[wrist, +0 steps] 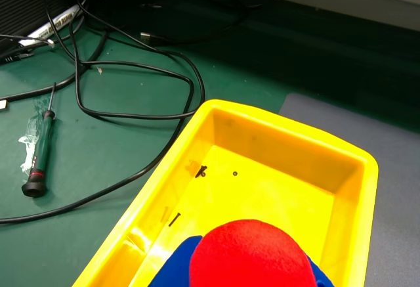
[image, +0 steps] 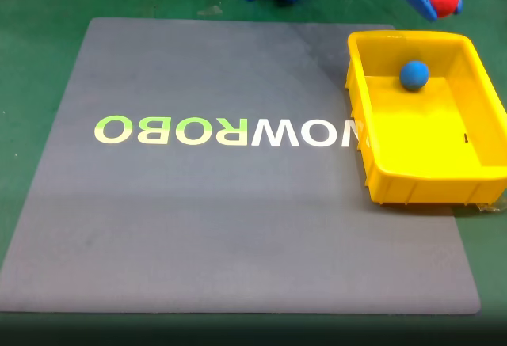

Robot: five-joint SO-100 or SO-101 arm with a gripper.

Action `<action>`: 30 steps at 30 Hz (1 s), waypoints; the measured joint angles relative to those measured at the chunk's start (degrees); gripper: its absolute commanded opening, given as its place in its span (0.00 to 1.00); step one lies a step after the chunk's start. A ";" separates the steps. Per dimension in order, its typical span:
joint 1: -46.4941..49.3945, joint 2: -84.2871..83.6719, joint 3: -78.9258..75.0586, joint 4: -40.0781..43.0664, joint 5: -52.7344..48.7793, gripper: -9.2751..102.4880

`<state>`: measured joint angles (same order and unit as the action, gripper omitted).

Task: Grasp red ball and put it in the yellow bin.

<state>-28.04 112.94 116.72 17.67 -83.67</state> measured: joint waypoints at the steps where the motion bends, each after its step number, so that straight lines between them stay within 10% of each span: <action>1: 0.00 -0.09 0.00 -0.35 0.26 0.29; 9: 0.97 -0.09 0.09 -2.81 0.97 0.42; 30: 8.88 22.32 16.17 6.15 0.44 0.34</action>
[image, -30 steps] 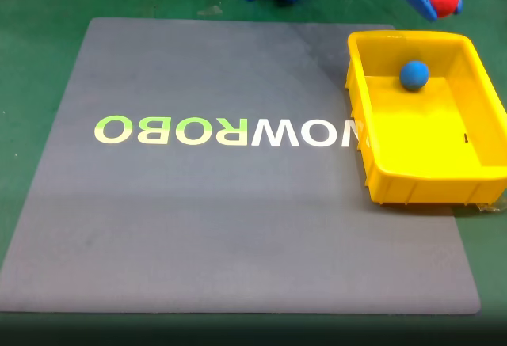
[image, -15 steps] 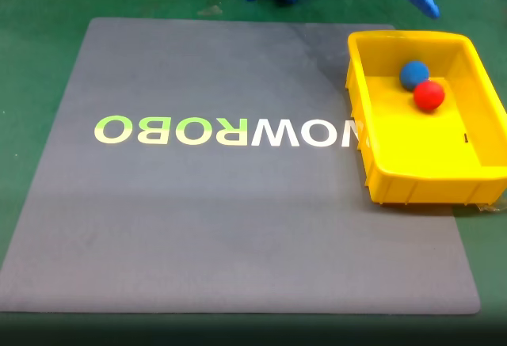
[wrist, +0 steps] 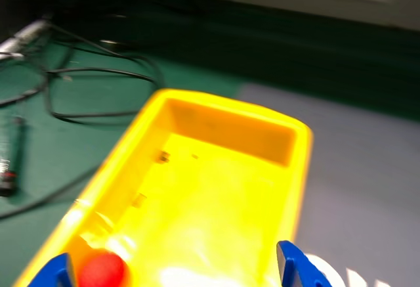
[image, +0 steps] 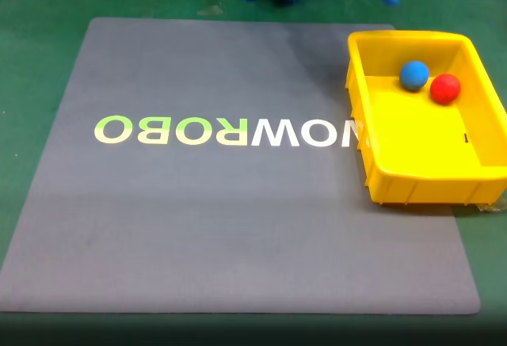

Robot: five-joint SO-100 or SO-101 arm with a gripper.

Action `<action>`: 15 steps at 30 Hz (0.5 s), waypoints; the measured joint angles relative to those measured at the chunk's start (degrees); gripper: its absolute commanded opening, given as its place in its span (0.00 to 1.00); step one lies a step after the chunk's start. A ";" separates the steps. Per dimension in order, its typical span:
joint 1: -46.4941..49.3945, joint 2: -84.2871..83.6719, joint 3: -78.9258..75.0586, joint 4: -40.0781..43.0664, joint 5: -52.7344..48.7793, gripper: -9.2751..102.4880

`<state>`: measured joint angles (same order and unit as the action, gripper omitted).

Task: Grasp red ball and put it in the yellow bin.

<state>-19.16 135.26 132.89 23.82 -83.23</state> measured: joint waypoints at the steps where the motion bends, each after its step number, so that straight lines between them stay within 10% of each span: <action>1: 1.85 3.25 2.20 1.58 -0.44 0.32; 8: 16.96 22.32 21.53 5.10 -5.10 0.08; 15: 23.03 38.06 34.19 13.89 -5.10 0.08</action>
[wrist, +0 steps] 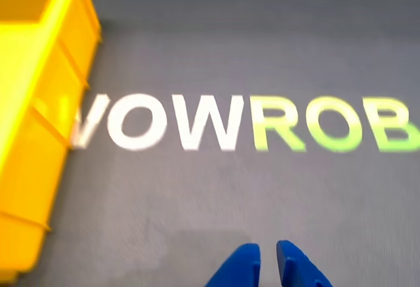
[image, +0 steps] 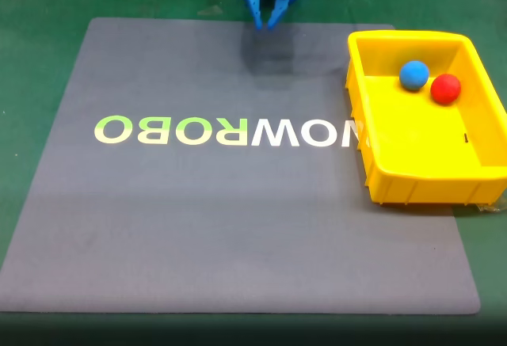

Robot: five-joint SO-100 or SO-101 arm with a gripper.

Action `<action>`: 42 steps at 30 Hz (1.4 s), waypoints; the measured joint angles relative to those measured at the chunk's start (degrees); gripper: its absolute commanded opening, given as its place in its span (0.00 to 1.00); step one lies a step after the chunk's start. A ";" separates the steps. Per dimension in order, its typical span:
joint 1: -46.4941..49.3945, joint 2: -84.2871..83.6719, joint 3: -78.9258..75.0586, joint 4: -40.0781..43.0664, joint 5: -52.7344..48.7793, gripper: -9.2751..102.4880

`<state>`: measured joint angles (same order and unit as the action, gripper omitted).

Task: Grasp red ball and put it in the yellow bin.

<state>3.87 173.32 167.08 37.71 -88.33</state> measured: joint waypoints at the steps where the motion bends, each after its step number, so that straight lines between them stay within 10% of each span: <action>1: 0.26 1.76 1.32 1.05 0.35 0.08; 22: -1.05 16.44 8.79 37.00 4.22 0.08; 42: -1.76 16.44 8.79 39.20 5.19 0.08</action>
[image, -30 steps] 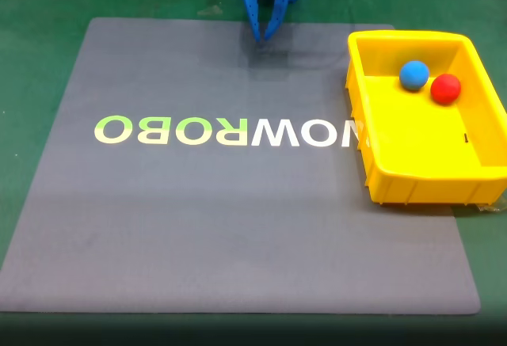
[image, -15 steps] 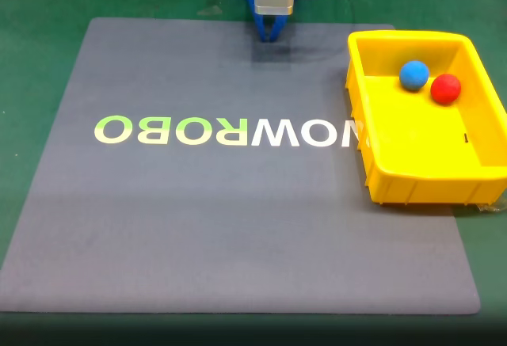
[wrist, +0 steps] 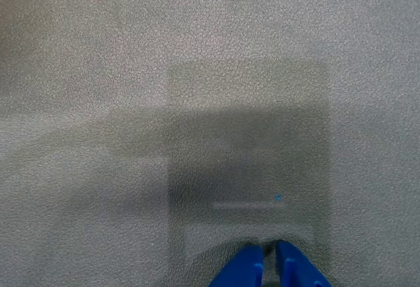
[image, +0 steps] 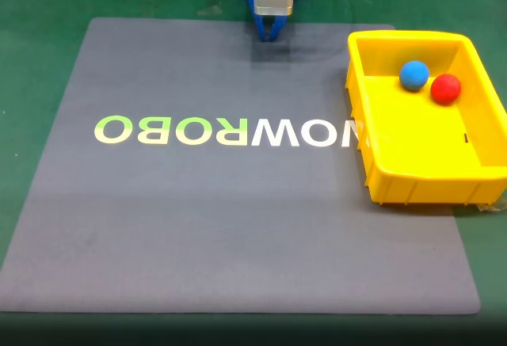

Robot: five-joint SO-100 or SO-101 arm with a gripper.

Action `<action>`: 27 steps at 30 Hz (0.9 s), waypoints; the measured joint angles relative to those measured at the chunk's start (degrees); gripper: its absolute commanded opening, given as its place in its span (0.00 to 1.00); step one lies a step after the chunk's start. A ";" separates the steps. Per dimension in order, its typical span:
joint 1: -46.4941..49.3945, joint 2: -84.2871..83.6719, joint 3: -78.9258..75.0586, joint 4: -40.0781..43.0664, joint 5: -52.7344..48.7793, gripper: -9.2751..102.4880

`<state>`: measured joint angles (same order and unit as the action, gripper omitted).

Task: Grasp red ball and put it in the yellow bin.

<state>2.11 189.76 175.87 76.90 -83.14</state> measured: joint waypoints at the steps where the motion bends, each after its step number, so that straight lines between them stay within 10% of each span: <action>1: 0.26 0.00 0.00 0.00 0.00 0.08; 27: 0.62 0.00 0.00 0.00 0.00 0.08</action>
<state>2.72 189.76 175.87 76.90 -83.14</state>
